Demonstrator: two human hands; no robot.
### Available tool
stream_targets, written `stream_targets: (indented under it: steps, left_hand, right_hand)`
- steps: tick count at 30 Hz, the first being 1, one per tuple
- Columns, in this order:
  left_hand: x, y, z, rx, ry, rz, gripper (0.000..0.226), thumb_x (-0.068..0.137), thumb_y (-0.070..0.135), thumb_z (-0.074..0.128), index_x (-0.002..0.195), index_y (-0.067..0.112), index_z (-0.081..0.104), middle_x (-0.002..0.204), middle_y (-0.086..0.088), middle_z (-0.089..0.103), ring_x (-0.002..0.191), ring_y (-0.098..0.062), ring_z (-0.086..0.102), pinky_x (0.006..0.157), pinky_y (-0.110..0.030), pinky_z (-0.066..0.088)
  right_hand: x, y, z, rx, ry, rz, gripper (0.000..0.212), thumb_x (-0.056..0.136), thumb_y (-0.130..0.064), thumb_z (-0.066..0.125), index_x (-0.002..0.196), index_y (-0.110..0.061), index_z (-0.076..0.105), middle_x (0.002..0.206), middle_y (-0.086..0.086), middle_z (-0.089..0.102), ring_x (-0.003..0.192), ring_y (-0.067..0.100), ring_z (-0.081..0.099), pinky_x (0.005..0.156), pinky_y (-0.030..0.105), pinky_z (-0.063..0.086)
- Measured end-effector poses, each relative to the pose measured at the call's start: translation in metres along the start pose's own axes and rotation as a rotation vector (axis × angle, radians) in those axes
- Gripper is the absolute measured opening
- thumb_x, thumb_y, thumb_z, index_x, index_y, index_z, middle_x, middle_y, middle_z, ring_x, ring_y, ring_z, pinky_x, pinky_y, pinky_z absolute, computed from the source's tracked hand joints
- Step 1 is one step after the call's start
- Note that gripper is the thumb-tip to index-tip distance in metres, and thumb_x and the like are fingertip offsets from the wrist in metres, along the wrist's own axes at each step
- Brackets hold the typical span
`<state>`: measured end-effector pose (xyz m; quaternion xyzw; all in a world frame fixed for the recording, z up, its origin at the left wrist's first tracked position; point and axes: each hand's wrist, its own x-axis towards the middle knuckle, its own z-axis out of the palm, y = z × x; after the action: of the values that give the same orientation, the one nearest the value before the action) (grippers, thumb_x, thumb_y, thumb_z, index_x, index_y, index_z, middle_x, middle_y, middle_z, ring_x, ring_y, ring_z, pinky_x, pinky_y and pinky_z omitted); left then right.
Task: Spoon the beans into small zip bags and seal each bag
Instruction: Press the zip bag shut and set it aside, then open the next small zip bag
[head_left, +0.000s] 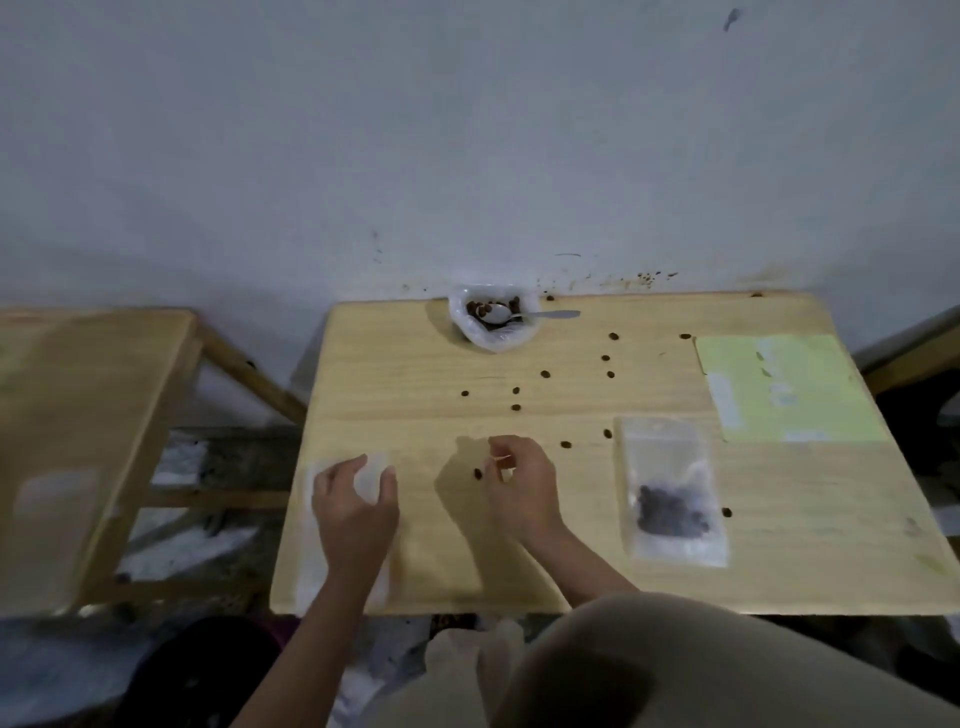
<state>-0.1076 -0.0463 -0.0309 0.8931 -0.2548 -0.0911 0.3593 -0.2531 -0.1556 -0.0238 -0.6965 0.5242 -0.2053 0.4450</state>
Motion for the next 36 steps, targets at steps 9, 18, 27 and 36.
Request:
stream_targets:
  steps: [9,18,27,36]
  left_hand:
    - [0.022,-0.079,-0.041,0.239,-0.249,-0.052,0.061,0.071,0.027,0.077,0.12,-0.006,0.058,0.119,-0.026,0.056,0.107,-0.043,0.054,0.092,-0.048,0.043]
    - [0.022,-0.076,-0.048,0.312,-0.323,-0.059,0.067,0.082,0.045,0.065,0.136,0.014,0.043,0.141,-0.004,0.035,0.124,-0.029,0.035,0.094,-0.041,0.044]
    - [0.023,-0.07,-0.057,-0.208,-0.126,0.008,0.053,0.082,0.022,0.068,0.129,0.004,0.053,0.123,-0.014,0.056,0.114,-0.027,0.053,0.096,-0.045,0.046]
    - [0.051,-0.017,-0.078,-0.412,-0.264,0.084,0.046,0.085,-0.009,0.058,0.114,0.027,0.058,0.108,0.002,0.057,0.084,-0.002,0.057,0.072,-0.007,0.046]
  right_hand:
    - [-0.02,-0.048,0.098,-0.111,-0.311,0.137,0.008,0.088,-0.016,0.059,0.087,-0.008,0.062,0.083,0.004,0.056,0.074,0.019,0.055,0.062,0.026,0.041]
    - [-0.023,-0.052,0.129,-0.064,-0.18,0.231,0.021,0.084,-0.02,0.066,0.101,-0.009,0.061,0.102,0.004,0.061,0.094,0.02,0.06,0.077,0.025,0.047]
    - [-0.015,-0.063,0.116,0.264,-0.188,0.202,0.012,0.086,0.001,0.056,0.087,-0.008,0.063,0.074,0.001,0.056,0.068,0.015,0.054,0.063,0.023,0.046]
    - [0.0,-0.083,0.043,0.481,-0.289,0.19,0.018,0.087,-0.007,0.064,0.105,-0.01,0.062,0.086,0.004,0.071,0.067,0.016,0.066,0.063,0.029,0.049]
